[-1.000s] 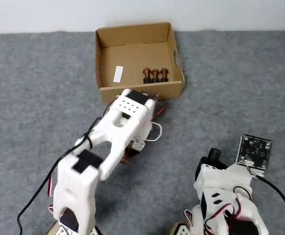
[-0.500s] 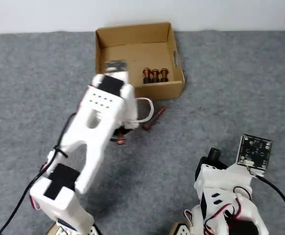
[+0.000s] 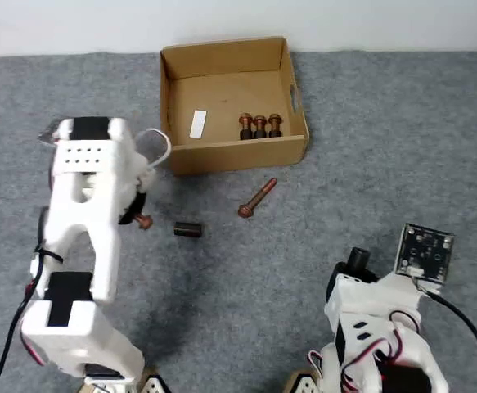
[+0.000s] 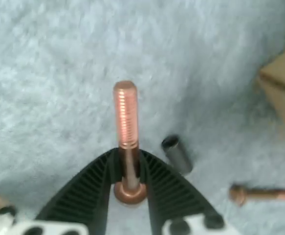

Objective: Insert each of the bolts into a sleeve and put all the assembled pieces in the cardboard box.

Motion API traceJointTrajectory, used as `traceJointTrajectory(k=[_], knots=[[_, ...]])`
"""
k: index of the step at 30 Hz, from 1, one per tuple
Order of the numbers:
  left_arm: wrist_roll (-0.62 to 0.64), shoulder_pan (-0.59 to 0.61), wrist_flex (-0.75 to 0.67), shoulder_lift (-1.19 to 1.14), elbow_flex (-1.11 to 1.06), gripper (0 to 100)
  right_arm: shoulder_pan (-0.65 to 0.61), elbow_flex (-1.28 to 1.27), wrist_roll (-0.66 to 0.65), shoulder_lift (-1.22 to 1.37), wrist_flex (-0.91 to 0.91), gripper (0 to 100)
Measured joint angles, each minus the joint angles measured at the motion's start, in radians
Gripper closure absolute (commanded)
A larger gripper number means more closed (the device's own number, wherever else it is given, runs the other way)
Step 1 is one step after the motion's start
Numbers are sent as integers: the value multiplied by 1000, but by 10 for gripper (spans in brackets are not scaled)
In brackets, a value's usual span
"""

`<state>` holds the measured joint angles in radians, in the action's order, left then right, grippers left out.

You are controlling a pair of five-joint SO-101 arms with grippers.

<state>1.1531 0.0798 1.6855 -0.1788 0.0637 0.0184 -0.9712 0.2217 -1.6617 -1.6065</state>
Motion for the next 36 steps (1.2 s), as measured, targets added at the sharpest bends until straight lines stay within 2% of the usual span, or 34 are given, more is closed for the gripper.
traceJointTrajectory(k=[5, 9, 14, 18, 24, 27, 30, 33, 36], knots=[[61, 68, -61, 0, 0, 992, 0, -5, 0, 0, 11, 991], [74, 112, -63, -89, 0, 981, 0, -15, 0, 0, 14, 991], [74, 167, -63, -193, 0, 861, 0, -14, -2, 0, 14, 991], [74, 147, -44, -203, 0, 788, 0, -14, -2, 0, 14, 991], [61, 46, 25, -203, 15, 794, 0, -14, -2, 0, 14, 991], [-11, 49, 34, -203, 68, 845, 0, -14, -2, 0, 17, 991], [-138, 75, 37, -201, 115, 907, 0, -14, -2, 0, 17, 991], [-307, 121, 37, -196, 163, 951, 0, -14, -2, 0, 17, 991], [-542, 153, 38, -180, 183, 976, 0, -14, -2, 0, 17, 991]])
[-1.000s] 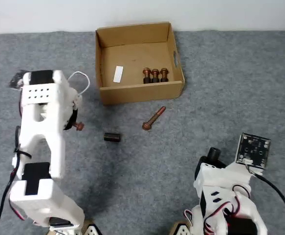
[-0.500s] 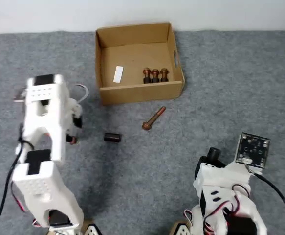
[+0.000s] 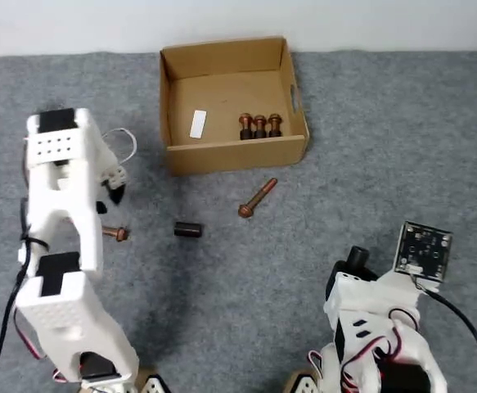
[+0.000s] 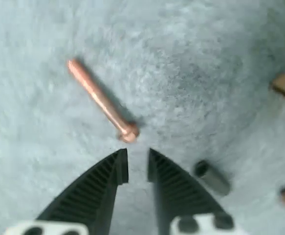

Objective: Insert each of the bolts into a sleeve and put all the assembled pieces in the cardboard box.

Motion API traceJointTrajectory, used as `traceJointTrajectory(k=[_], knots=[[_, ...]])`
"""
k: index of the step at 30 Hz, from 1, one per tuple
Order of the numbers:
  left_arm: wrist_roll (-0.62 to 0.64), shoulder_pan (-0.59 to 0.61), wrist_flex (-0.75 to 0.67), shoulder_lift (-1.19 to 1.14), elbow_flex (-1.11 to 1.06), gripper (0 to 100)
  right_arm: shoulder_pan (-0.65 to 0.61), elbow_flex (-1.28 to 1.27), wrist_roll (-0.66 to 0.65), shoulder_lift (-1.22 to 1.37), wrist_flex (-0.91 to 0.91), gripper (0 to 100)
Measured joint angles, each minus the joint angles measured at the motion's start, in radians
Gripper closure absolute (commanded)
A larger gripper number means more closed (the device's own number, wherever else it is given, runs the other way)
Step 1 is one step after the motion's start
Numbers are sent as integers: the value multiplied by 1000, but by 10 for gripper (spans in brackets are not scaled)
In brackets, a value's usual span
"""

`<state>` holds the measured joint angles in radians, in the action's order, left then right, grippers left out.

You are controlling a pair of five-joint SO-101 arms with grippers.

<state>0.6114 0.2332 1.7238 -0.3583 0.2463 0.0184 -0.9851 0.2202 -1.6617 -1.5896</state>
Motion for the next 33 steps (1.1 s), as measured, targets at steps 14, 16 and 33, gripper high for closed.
traceJointTrajectory(k=[14, 16, 33], knots=[[-1571, 130, 0, 6, 3, 970, 0, 0, 0, 0, 2, 991], [-1691, 124, 0, 6, 3, 918, 0, 0, 0, 0, 2, 991], [-1863, 72, -3, -109, -15, 819, 3, 0, 0, 0, 2, 991]])
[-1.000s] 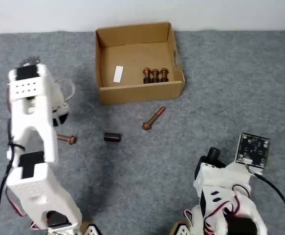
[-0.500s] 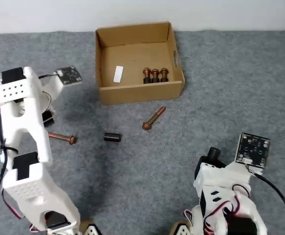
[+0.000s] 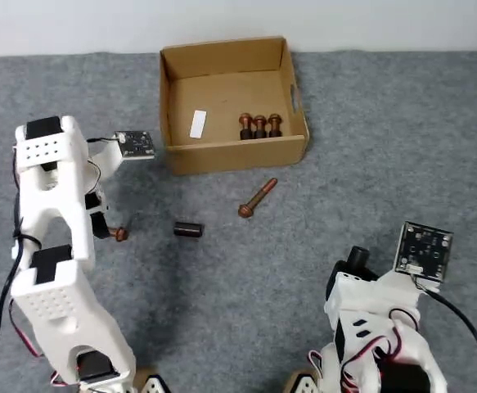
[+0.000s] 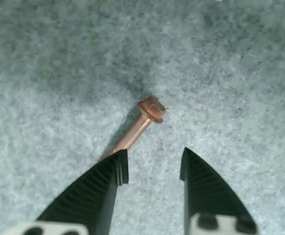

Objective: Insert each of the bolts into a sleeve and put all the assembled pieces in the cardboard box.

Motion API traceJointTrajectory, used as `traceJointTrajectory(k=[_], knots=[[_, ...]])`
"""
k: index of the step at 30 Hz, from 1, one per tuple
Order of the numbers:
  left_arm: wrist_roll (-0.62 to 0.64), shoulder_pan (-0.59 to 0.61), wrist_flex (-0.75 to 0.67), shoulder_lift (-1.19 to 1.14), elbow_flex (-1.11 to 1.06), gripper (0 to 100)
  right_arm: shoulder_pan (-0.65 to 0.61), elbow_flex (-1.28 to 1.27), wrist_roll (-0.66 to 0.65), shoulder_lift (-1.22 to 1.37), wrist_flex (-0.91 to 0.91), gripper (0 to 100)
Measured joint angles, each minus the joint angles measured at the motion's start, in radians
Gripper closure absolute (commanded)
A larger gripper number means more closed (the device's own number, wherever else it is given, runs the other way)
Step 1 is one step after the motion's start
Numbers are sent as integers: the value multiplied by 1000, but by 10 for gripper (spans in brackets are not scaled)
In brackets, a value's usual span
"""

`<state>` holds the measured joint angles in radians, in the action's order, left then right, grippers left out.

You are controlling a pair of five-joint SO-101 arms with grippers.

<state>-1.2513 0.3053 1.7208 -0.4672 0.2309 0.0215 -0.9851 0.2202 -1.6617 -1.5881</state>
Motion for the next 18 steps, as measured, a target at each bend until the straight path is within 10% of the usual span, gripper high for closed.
traceJointTrajectory(k=[18], knots=[[-20, -11, -109, -163, 0, 880, 0, 0, 0, 0, 3, 991]])
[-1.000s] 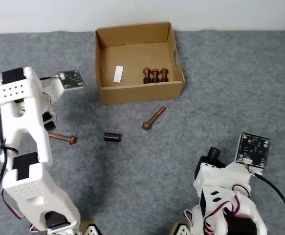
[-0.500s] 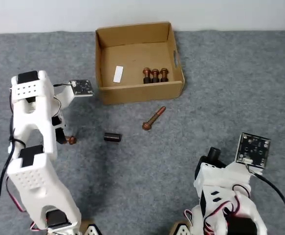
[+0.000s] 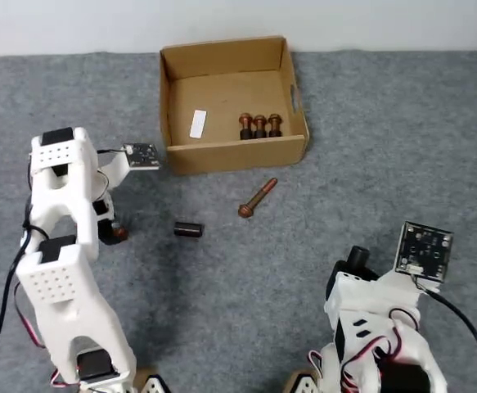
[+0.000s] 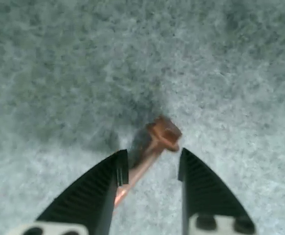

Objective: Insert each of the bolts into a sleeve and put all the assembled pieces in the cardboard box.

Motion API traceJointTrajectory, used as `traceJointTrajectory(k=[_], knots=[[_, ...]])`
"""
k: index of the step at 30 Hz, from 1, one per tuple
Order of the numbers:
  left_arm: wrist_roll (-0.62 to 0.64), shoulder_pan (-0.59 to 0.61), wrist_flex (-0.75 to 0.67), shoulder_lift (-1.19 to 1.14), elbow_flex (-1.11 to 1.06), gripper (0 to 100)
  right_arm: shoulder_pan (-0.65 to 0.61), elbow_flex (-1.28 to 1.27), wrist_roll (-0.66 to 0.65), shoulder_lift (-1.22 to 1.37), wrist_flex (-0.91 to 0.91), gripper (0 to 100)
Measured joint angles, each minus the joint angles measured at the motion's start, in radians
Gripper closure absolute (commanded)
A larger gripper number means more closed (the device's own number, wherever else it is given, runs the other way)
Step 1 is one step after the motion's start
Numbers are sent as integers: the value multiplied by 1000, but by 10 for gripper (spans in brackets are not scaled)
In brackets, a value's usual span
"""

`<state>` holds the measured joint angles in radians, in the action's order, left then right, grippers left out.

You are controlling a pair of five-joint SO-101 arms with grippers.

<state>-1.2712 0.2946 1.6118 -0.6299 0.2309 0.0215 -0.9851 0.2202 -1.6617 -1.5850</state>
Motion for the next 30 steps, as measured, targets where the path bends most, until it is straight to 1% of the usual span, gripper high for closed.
traceJointTrajectory(k=[7, 13, 17, 20, 23, 30], knots=[[0, -18, -46, -57, 0, 994, 0, 0, 0, 0, 0, 991], [0, -25, -46, -57, 0, 994, 0, 0, 0, 0, 0, 991], [0, -37, -12, -28, 0, 994, 0, 0, 0, 0, 0, 991], [2, -77, 49, 31, -2, 994, 0, 0, 0, 0, 0, 991], [71, -120, 91, 124, -2, 994, 0, 0, 0, 0, 0, 991], [285, -190, 107, 379, -49, 994, 0, 0, 0, 0, 0, 991]])
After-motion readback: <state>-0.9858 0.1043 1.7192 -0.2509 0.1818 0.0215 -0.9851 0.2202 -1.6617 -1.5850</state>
